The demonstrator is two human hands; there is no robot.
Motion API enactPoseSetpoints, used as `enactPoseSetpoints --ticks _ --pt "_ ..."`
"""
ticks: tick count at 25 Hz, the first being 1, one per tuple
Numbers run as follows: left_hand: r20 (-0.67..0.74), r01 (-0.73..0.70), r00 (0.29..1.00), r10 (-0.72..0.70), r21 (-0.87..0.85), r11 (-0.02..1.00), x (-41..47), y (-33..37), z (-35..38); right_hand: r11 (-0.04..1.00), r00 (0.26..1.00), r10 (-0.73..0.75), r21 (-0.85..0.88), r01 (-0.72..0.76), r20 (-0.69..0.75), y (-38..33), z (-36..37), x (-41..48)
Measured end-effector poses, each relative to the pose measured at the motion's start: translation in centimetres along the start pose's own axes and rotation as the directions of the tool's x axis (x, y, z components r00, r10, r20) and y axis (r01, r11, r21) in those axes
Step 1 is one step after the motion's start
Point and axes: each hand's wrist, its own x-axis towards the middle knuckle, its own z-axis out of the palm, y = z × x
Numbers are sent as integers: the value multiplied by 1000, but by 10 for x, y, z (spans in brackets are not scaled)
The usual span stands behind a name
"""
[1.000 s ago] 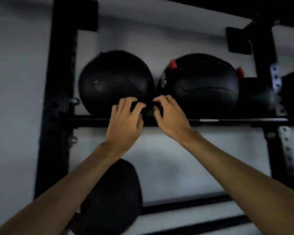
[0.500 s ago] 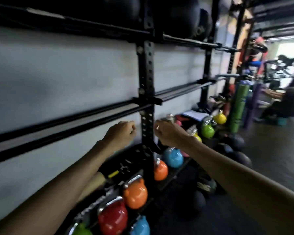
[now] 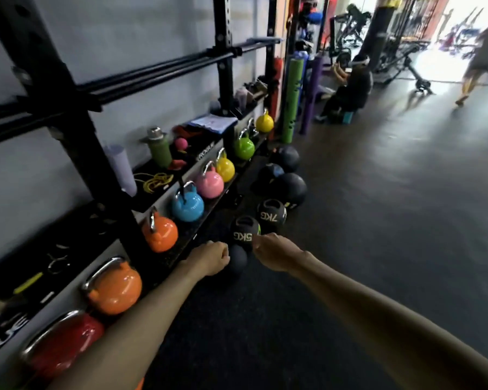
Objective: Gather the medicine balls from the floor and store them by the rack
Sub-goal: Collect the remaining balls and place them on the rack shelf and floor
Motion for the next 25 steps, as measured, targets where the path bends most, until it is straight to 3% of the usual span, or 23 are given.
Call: enactPoseSetpoints --ticks 8,13,25 --pt "224 -16 975 17 -9 1000 133 30 63 989 966 130 45 -144 223 99 48 82" --pt "339 91 938 -75 -32 995 228 -1 83 986 927 140 38 -164 347 136 58 176" --pt "452 331 858 -242 -128 935 387 -40 91 997 817 42 25 -69 575 197 111 382"
